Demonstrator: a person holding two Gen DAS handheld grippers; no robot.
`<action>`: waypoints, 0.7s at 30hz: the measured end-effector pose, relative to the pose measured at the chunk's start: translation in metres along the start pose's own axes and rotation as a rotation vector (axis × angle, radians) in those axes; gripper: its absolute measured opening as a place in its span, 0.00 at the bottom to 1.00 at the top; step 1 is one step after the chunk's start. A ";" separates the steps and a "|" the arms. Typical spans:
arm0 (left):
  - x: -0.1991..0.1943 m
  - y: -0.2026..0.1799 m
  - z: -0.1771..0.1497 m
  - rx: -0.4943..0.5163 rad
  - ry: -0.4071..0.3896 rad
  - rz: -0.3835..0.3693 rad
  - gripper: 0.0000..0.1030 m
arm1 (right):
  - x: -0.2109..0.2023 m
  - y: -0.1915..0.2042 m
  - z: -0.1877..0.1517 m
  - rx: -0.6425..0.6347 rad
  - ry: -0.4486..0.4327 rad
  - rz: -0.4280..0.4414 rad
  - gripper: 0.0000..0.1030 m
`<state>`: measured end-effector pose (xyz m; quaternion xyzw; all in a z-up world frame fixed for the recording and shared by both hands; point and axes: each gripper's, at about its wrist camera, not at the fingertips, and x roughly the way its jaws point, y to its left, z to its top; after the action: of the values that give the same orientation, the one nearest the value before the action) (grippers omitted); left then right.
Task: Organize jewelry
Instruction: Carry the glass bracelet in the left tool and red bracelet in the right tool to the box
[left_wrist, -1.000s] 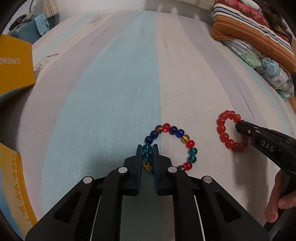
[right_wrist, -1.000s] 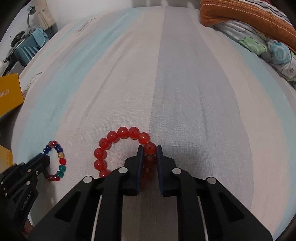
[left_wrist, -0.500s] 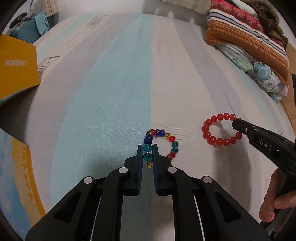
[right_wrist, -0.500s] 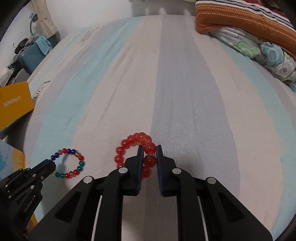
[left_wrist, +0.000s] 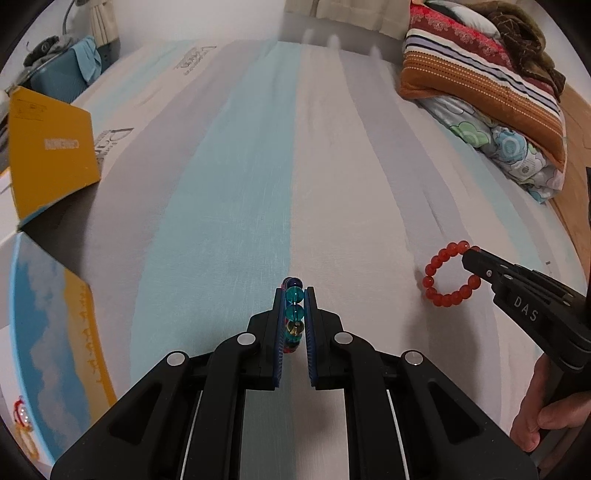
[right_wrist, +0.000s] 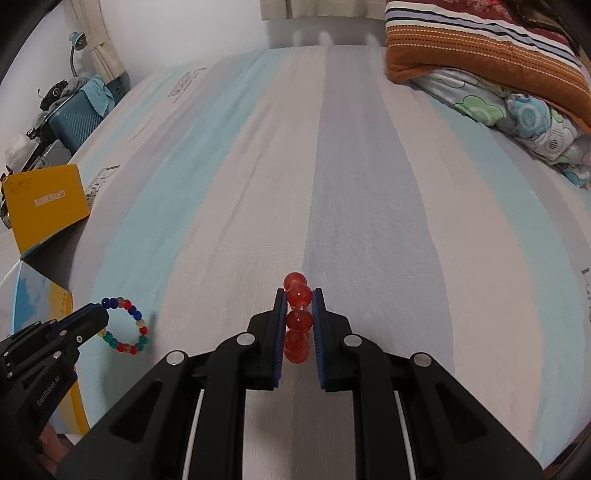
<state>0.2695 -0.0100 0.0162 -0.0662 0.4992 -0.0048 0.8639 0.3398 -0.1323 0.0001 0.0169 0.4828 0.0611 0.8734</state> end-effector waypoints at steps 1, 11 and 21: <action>-0.003 -0.001 -0.002 0.007 0.003 -0.005 0.09 | -0.004 0.000 -0.003 0.001 0.000 -0.002 0.13; -0.037 0.002 -0.024 0.037 0.004 0.010 0.09 | -0.041 0.001 -0.032 -0.005 -0.009 -0.021 0.13; -0.066 0.009 -0.043 0.053 0.007 0.031 0.09 | -0.074 0.012 -0.055 -0.019 -0.029 -0.027 0.13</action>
<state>0.1991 -0.0007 0.0507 -0.0354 0.5030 -0.0051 0.8636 0.2536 -0.1312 0.0345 0.0027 0.4696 0.0537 0.8812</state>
